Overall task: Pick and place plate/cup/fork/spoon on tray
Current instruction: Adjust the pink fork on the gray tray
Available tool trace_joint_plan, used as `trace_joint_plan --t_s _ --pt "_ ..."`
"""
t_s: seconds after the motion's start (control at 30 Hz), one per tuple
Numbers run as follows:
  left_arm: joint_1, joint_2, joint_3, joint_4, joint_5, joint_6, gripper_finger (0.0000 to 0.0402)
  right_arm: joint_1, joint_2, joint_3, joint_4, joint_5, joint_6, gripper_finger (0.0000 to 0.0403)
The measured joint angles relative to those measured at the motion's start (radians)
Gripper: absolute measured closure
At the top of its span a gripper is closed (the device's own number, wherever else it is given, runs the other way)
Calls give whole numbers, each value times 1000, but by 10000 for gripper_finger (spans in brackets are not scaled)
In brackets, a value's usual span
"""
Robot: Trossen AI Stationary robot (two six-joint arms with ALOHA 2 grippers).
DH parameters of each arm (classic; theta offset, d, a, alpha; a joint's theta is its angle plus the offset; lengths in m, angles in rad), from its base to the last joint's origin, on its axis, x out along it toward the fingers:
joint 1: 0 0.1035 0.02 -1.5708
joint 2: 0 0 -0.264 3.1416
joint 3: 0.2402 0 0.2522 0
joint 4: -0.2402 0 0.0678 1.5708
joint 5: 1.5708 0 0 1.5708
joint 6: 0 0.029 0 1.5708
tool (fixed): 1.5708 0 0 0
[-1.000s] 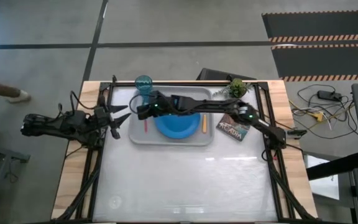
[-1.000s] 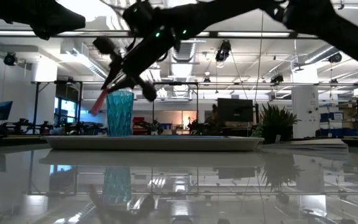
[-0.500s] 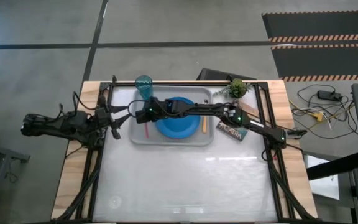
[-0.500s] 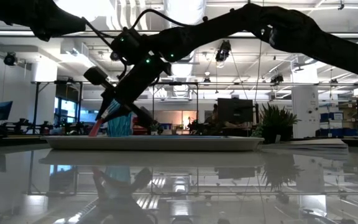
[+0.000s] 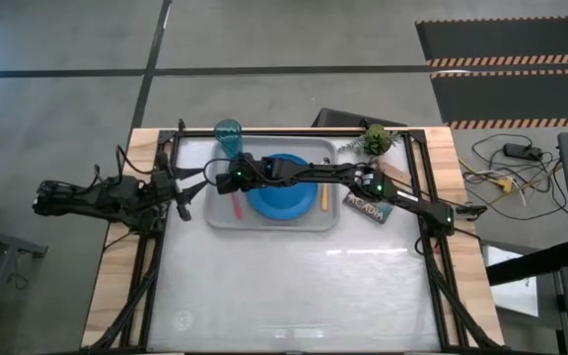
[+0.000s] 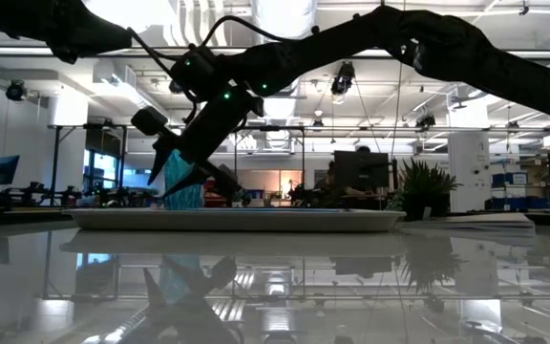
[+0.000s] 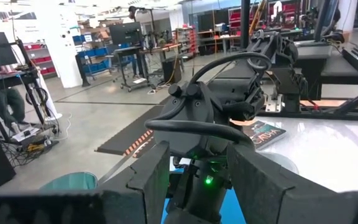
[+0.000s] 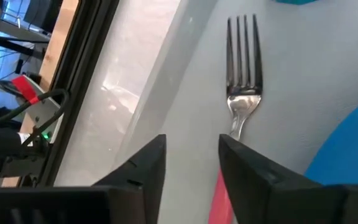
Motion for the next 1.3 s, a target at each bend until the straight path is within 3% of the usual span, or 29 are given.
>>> trace_joint_plan --t_s 0.3,0.5,0.67,0.77,0.87,1.03,1.13,1.3 --pt "0 11 -1 -20 0 -13 256 0 -45 -3 -26 -91 -114 234" --pt "0 95 2 -22 3 -88 281 55 -134 -2 -176 -25 -328 282" --pt "1 224 11 -22 10 -121 356 138 -189 -2 -376 123 -500 351" --pt "11 312 22 -20 71 -162 394 201 -212 -2 -474 171 -553 386" --pt "35 420 34 -15 151 -194 399 265 -230 -2 -552 213 -576 391" --pt "101 626 40 -24 182 -254 401 368 -267 -2 -610 298 -603 393" --pt "144 730 40 -25 270 -297 401 420 -285 -2 -643 334 -606 394" --pt "193 848 42 -23 311 -356 401 483 -317 -4 -697 385 -633 394"
